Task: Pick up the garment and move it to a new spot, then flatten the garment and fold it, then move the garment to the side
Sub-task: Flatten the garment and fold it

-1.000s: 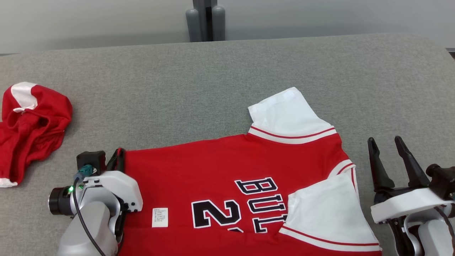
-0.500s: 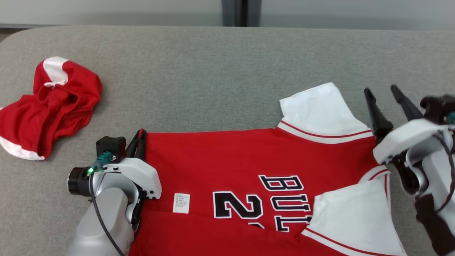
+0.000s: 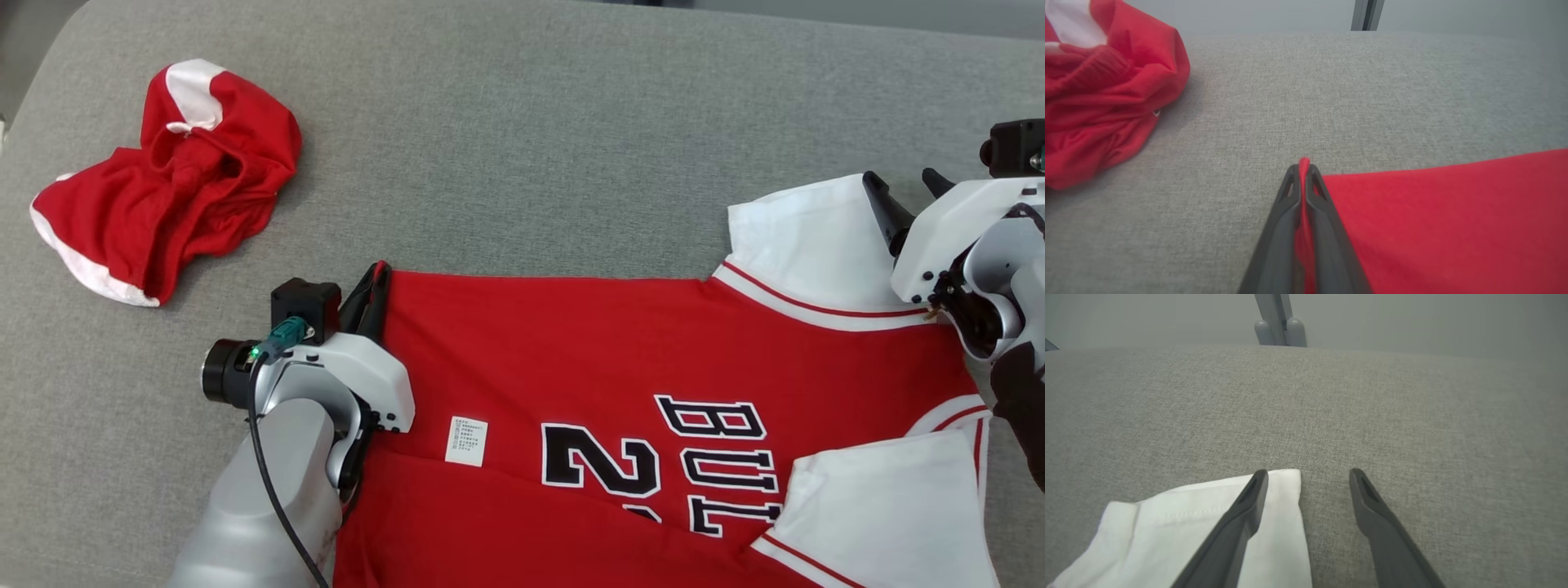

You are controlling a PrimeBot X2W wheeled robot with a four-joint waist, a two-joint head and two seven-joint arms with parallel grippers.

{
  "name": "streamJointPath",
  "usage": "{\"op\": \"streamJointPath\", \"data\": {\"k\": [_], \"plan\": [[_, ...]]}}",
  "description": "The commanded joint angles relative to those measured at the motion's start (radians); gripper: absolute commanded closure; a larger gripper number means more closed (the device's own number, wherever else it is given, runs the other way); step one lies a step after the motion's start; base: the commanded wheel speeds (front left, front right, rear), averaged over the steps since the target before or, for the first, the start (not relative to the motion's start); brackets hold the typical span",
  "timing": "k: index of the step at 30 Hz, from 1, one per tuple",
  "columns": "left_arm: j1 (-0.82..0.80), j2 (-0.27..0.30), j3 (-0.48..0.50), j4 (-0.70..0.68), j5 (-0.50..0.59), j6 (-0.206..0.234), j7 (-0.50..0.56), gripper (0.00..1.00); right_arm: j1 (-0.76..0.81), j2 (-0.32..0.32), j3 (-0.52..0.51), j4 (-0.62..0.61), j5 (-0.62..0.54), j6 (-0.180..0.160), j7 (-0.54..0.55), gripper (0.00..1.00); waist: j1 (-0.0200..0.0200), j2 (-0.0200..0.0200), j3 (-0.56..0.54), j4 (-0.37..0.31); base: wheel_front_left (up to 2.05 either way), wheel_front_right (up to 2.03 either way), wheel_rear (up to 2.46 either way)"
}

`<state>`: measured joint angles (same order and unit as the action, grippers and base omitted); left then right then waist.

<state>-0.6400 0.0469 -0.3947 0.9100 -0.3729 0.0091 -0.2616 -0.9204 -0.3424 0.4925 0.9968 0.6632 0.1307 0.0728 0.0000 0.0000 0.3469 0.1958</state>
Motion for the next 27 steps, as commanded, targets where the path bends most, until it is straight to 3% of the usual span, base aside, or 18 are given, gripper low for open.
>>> {"op": "streamJointPath", "data": {"k": [1,11,12,13,14,27], "plan": [[-0.013,0.008,-0.011,-0.006,-0.016,0.010,-0.003,1.00,-0.023,-0.006,0.014,0.015,0.012,0.000,0.009,0.00,0.0000,0.0000,0.008,0.009,0.00,0.00,0.00],[-0.032,0.006,-0.088,-0.016,-0.081,0.043,-0.002,1.00,-0.072,-0.004,0.114,0.069,0.107,0.000,0.054,0.00,0.0000,0.0000,0.021,0.013,0.00,0.00,0.00],[-0.033,0.006,-0.093,-0.017,-0.084,0.046,-0.002,1.00,-0.075,-0.002,0.122,0.071,0.113,0.000,0.053,0.19,0.0000,0.0000,0.022,0.012,0.00,0.00,0.00],[-0.033,0.006,-0.097,-0.017,-0.088,0.046,-0.002,1.00,-0.076,0.000,0.131,0.068,0.122,0.000,0.050,0.63,0.0000,0.0000,0.023,0.011,0.00,0.00,0.00],[-0.034,0.006,-0.101,-0.016,-0.090,0.048,-0.002,1.00,-0.075,0.001,0.143,0.061,0.132,0.000,0.045,1.00,0.0000,0.0000,0.024,0.011,0.00,0.00,0.00],[-0.056,0.006,-0.093,-0.023,-0.094,0.068,-0.002,1.00,-0.101,-0.048,0.244,0.038,0.198,0.000,-0.116,1.00,0.0000,0.0000,0.015,-0.002,0.00,0.00,0.00]]}}
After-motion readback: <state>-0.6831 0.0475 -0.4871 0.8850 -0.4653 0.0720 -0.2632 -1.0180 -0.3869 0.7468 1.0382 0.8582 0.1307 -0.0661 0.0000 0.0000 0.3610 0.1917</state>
